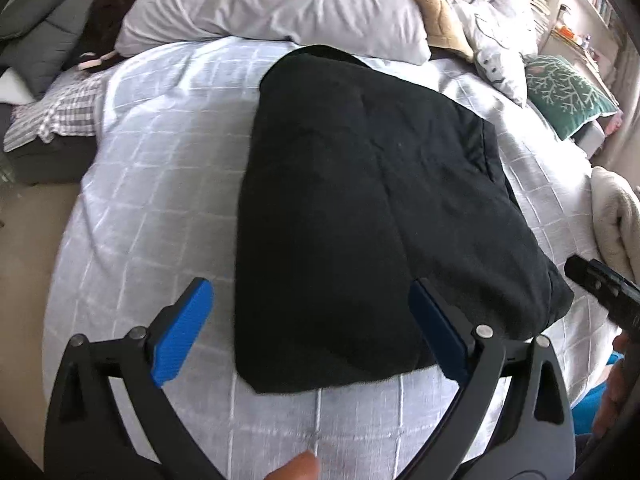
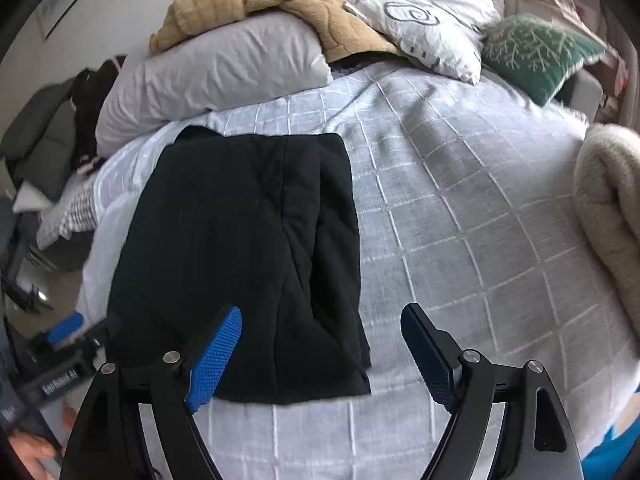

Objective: Fold large clothes

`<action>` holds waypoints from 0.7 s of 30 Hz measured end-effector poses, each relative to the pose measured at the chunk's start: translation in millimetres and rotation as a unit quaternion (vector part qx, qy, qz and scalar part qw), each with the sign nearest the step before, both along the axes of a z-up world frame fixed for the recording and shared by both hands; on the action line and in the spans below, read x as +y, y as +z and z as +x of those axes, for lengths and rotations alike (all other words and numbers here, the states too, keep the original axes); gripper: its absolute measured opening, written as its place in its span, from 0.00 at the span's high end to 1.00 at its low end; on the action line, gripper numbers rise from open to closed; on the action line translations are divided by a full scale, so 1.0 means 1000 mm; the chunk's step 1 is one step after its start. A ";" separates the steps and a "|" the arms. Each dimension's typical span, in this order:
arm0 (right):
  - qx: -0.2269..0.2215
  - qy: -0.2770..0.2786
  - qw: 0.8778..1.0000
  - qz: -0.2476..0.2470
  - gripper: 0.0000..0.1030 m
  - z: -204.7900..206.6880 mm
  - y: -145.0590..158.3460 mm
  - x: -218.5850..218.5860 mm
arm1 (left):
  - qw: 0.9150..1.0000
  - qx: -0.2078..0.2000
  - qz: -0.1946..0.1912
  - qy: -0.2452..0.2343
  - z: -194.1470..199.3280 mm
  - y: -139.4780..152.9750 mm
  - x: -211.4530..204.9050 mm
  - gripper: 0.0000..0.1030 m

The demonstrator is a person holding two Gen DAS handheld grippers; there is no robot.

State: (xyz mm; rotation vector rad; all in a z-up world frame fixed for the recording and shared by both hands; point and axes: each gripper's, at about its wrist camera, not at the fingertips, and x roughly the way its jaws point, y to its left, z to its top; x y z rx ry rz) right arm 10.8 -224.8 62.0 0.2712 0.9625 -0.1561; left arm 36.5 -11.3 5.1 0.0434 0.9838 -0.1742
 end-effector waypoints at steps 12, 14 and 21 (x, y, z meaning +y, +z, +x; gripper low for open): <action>0.019 0.025 0.999 -0.021 0.17 -0.005 -0.008 0.033 | 1.000 0.019 0.020 -0.005 -0.020 -0.006 -0.008 0.04; 0.019 0.029 0.999 -0.025 0.17 -0.004 -0.009 0.037 | 0.999 0.021 0.024 -0.008 -0.022 -0.006 -0.009 0.04; 0.017 0.041 0.998 -0.043 0.17 -0.001 -0.011 0.049 | 0.999 0.022 0.025 -0.001 -0.021 -0.005 -0.006 0.04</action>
